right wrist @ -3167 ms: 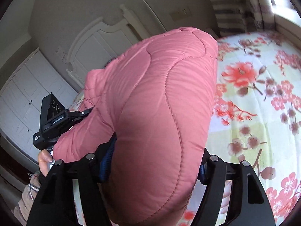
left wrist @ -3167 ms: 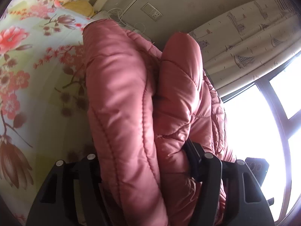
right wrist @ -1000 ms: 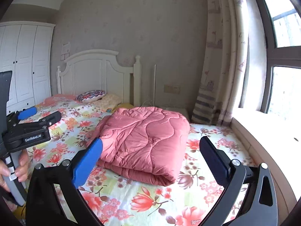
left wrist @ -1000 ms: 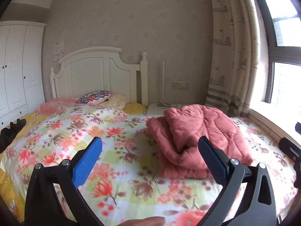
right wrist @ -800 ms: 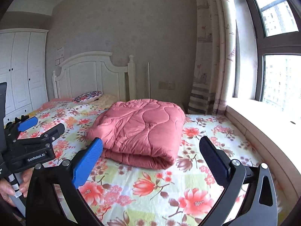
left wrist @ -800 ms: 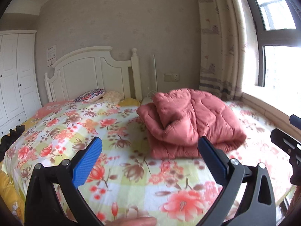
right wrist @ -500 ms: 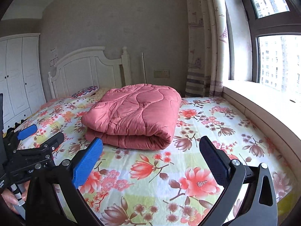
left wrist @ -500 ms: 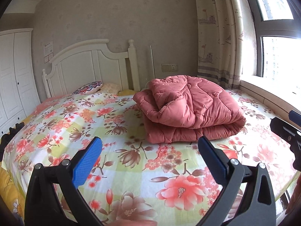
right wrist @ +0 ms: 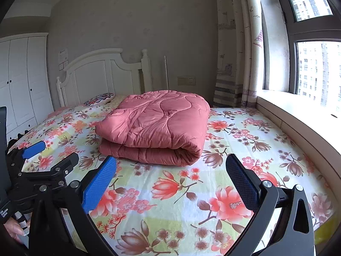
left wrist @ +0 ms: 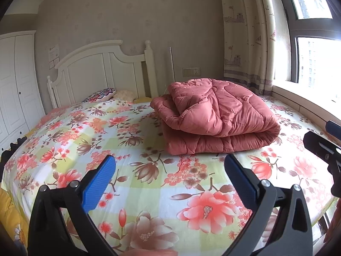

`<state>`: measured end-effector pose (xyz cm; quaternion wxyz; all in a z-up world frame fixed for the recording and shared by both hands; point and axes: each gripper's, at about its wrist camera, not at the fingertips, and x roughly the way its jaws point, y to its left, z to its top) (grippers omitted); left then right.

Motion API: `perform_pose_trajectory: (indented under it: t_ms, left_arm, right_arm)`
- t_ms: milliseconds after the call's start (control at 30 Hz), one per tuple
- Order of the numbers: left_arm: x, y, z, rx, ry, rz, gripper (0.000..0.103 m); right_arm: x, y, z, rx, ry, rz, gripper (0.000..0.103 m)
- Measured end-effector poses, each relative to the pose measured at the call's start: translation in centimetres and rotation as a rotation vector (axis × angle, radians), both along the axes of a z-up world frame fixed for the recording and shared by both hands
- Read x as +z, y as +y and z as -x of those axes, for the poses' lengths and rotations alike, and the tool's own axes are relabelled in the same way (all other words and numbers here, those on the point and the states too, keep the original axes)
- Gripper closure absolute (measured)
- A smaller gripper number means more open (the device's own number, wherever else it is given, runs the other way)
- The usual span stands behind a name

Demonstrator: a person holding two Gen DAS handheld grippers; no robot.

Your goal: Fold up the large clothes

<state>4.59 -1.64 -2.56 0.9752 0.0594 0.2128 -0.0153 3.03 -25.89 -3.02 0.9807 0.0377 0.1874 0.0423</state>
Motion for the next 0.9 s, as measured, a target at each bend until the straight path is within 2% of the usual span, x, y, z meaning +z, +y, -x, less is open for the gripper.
perform_pose_trajectory:
  t_ms: [900]
  left_arm:
    - [-0.42,0.24,-0.1,0.002,0.02,0.003,0.002]
  right_arm:
    - [-0.66,0.05,-0.33,0.005,0.021,-0.009,0.004]
